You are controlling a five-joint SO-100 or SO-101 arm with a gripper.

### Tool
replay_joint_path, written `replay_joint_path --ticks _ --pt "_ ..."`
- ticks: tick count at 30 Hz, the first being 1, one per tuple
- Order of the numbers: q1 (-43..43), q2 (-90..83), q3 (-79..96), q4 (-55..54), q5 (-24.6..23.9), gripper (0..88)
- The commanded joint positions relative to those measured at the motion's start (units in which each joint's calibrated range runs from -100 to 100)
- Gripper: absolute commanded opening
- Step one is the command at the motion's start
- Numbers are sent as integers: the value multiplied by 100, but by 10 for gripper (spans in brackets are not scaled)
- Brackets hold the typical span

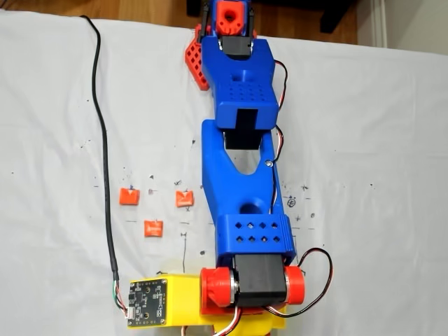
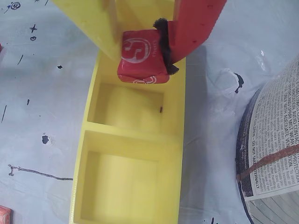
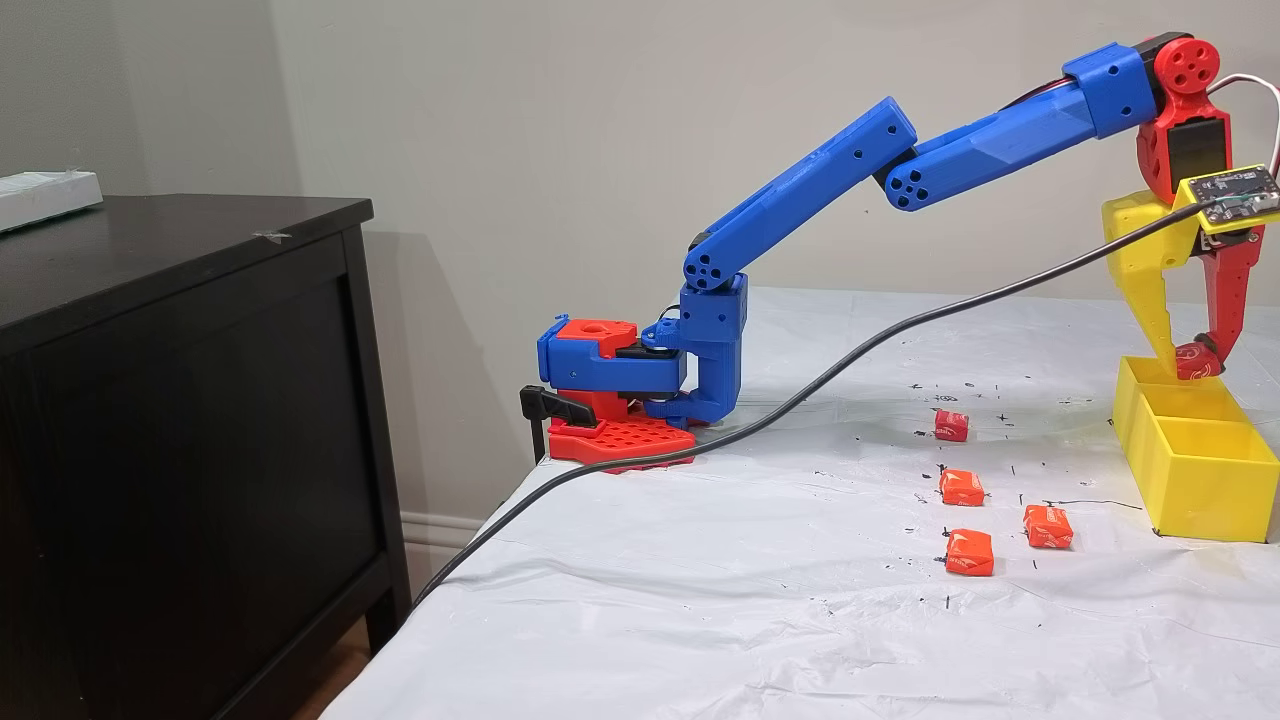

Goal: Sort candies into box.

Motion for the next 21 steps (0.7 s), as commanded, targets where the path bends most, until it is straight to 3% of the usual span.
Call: replay_joint_path --ticks 1,3,9,19,21 --pt "33 -200 -52 -46 63 168" --pt "33 -242 -7 -29 63 234" --pt "24 -361 121 28 63 297" --pt "24 -650 257 102 73 247" --pt "24 -760 339 126 63 196"
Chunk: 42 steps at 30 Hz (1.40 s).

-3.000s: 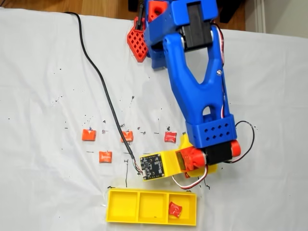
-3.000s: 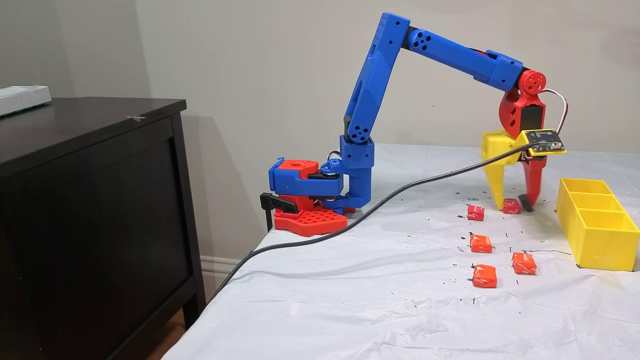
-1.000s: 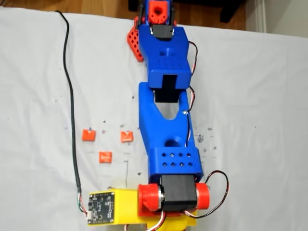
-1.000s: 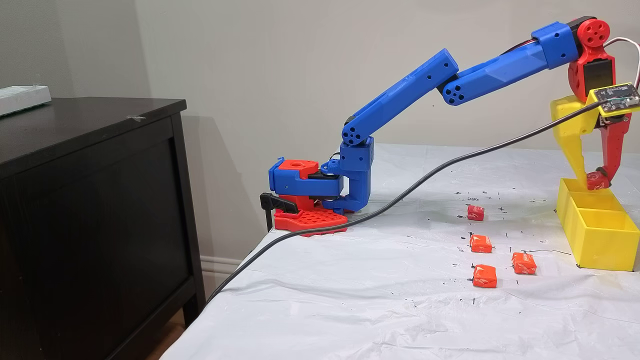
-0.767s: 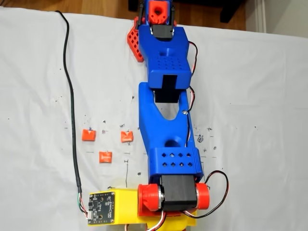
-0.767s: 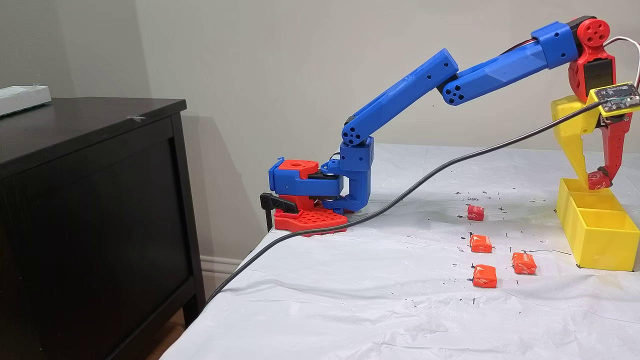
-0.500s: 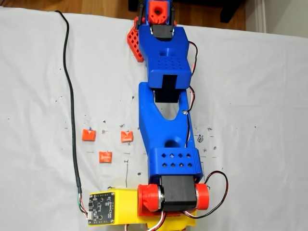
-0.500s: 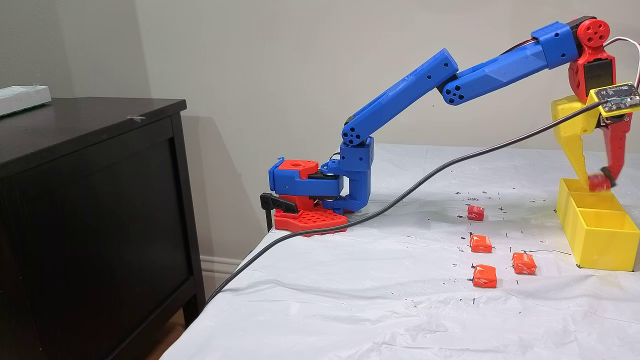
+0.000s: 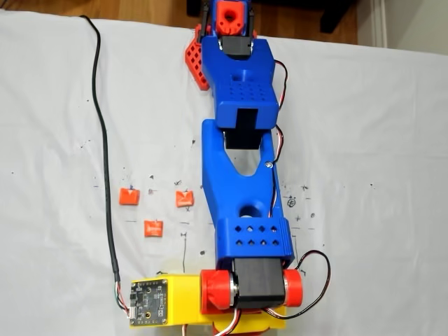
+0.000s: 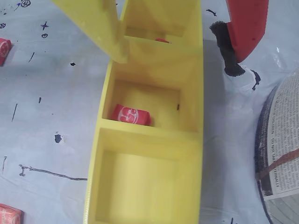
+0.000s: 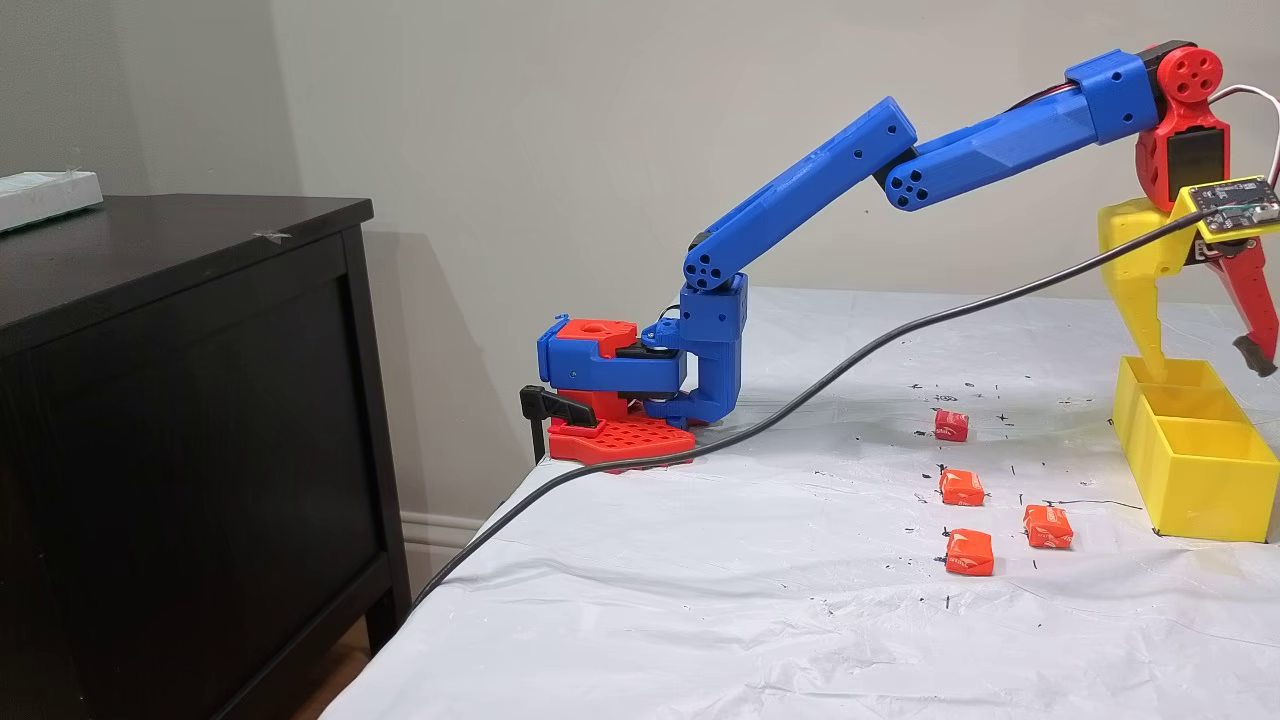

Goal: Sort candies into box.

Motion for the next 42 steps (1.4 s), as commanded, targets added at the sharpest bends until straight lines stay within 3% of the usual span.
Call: replay_joint_path --ticks 1,5,16,18,23,33,38,42 --pt "24 -828 94 47 -5 158" --pt "60 -1175 340 80 -15 11" --pt "114 -2600 1805 293 44 2" --pt "114 -3118 2606 260 98 2" --pt "-22 -5527 6393 -1238 171 2" --pt "-284 -7511 9698 -2368 386 2" --pt "-420 -7393 10253 -2712 308 154" --pt "-538 -7011 10472 -3023 254 218"
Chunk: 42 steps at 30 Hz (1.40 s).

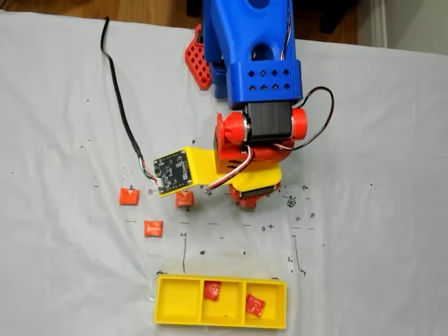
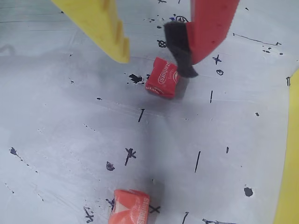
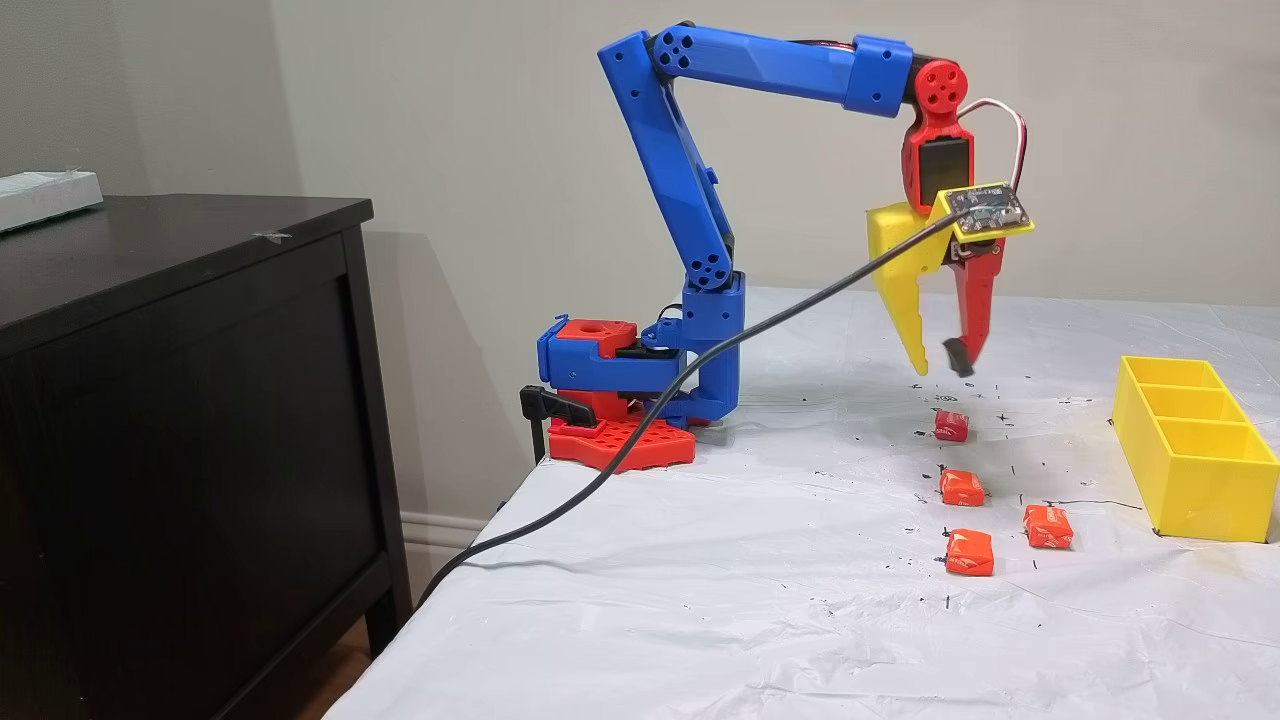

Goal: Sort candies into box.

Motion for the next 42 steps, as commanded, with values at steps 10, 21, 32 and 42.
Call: replay_joint_path --ticks 10,21,32,42 --pt "-221 613 143 -678 -73 257" --pt "-357 1148 88 -948 -107 253" --pt "-475 1716 -75 -1251 -195 247" --pt "-439 1902 -176 -1366 -186 22"
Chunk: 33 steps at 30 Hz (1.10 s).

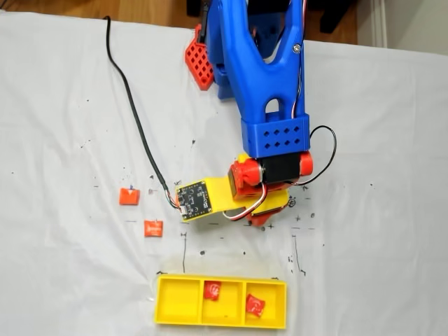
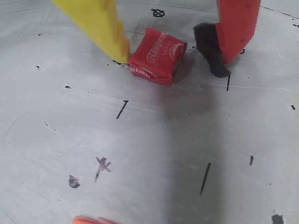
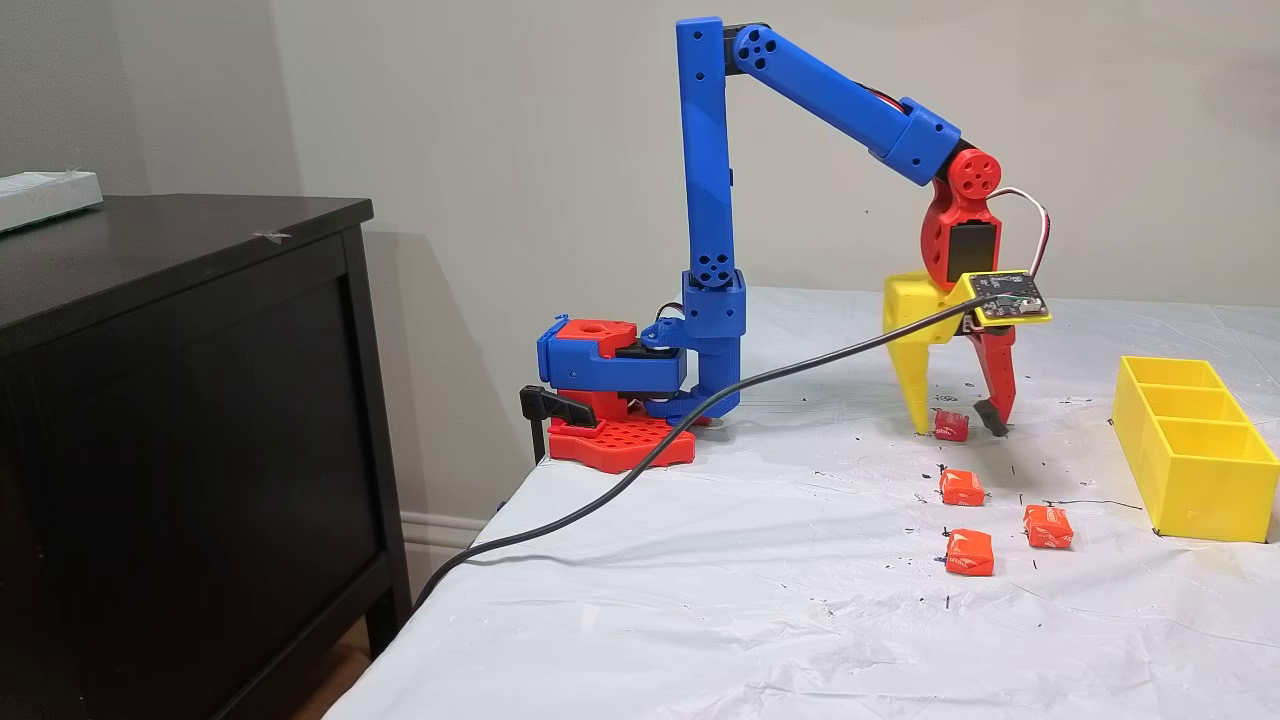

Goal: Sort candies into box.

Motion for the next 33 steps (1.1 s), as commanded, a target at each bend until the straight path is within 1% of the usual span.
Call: replay_joint_path --ticks 1,8,13,18,26,33 --pt "23 -111 -219 -40 5 20" --pt "123 -747 -437 296 44 2" --pt "385 -1180 -1156 795 107 2" --pt "766 -1392 -1903 959 151 2" --pt "1255 -1146 -2713 975 127 2" --pt "1626 -764 -3159 582 15 2"
